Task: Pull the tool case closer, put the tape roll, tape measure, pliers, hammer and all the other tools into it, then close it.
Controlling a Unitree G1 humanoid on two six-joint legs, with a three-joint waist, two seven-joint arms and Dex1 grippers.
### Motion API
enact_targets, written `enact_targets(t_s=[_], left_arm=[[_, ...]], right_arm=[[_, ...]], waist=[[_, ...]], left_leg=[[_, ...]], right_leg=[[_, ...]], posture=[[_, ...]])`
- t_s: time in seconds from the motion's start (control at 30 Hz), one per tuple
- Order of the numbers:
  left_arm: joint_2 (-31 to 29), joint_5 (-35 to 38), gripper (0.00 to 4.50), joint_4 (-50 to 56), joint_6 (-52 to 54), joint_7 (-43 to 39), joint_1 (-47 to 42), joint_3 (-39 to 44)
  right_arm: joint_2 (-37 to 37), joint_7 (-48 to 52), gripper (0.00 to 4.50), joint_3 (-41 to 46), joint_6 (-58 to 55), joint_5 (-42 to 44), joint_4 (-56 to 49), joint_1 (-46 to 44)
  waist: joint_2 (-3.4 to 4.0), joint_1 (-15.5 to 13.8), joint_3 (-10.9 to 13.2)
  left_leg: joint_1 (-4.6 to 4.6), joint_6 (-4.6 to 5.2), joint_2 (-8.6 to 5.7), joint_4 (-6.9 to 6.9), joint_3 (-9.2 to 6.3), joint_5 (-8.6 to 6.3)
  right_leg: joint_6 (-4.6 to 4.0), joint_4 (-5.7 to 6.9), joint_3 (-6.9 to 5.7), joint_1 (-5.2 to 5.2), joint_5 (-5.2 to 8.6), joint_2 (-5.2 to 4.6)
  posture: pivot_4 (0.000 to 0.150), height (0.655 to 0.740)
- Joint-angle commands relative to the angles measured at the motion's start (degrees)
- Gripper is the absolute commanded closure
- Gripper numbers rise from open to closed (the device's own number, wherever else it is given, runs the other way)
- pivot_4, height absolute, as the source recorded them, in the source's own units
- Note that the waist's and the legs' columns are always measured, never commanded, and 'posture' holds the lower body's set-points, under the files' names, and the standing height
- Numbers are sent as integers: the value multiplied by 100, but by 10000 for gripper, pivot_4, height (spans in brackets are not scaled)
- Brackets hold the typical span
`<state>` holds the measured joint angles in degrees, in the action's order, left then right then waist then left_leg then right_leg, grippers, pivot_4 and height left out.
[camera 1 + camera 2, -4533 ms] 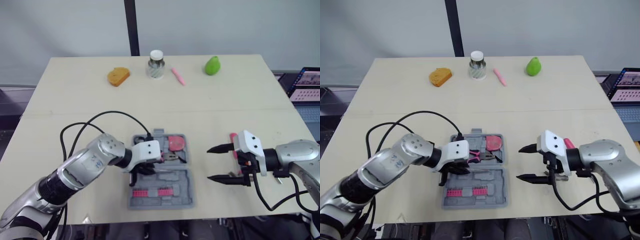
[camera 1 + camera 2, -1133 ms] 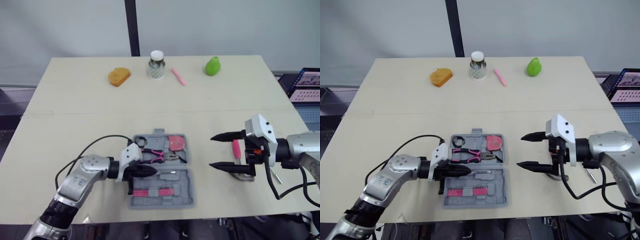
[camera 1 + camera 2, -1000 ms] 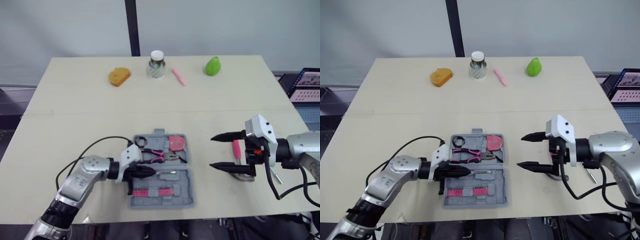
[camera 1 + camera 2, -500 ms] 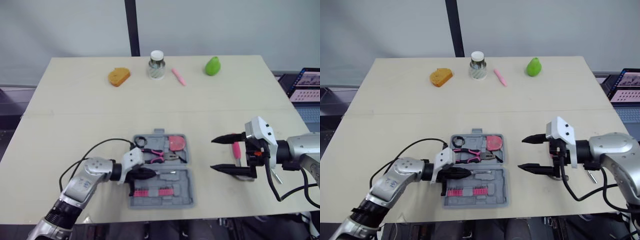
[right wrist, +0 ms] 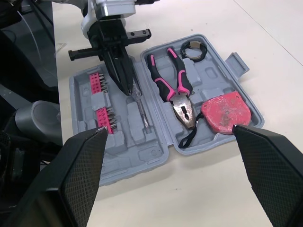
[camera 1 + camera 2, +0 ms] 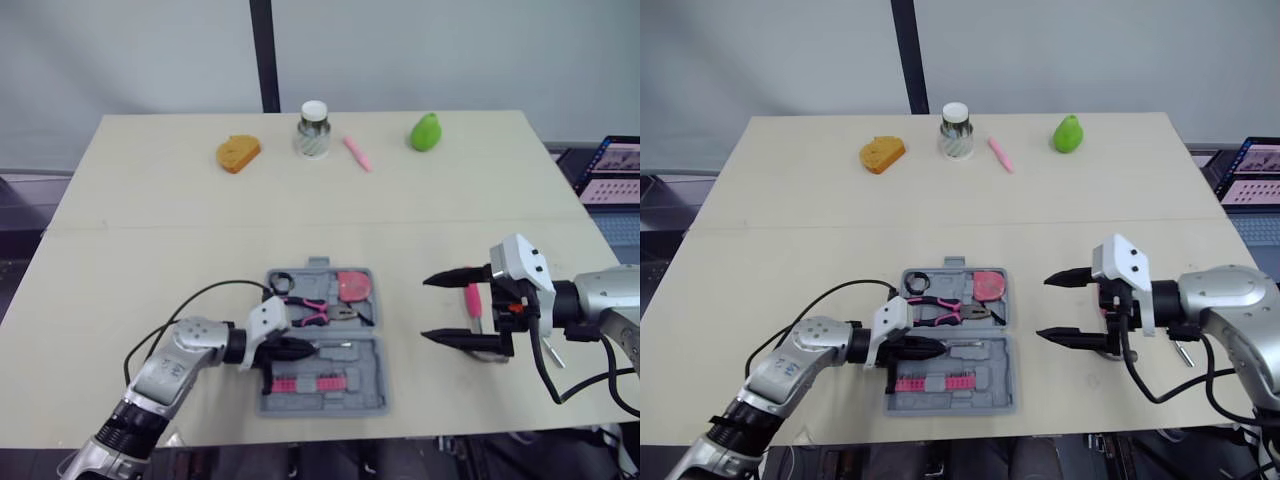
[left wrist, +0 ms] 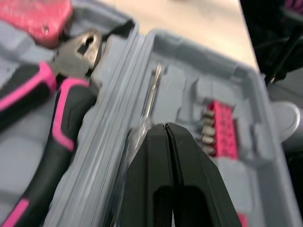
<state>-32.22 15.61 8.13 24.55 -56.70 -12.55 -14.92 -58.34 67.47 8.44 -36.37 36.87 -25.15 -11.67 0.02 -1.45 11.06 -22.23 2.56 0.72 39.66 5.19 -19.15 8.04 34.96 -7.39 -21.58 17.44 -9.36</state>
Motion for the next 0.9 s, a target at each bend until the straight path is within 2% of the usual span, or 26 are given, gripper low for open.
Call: enact_targets(t_s=[0.03,0.2,0.8,0.9], left_arm=[[0,190,44300,208,81,-16,16,184],[-18,-216,44300,-88,-54,141,-75,-6],[-54,-717,44300,-258,-284,201,1,-318],[-122,-979,44300,-385,-515,236,-13,-436]], right_arm=[[-128,78,0,150,74,18,-64,-17],[-108,87,0,114,94,-3,-31,-69],[-122,113,0,97,118,-73,-6,-107],[-121,119,0,85,137,-113,-2,-120]], waist=[[0,0,0],[0,-6,0],[0,-4,-1],[0,-5,-1]], left_leg=[[0,0,0,0,0,0],[0,0,-2,0,1,0],[1,0,-1,-1,1,0],[2,0,-1,-1,1,0]], right_leg=[[0,0,0,0,0,0],[0,0,-1,0,0,0],[0,-1,0,1,0,0],[0,-1,-1,1,0,-1]], posture=[[1500,7400],[1500,7400],[1500,7400],[1500,7400]])
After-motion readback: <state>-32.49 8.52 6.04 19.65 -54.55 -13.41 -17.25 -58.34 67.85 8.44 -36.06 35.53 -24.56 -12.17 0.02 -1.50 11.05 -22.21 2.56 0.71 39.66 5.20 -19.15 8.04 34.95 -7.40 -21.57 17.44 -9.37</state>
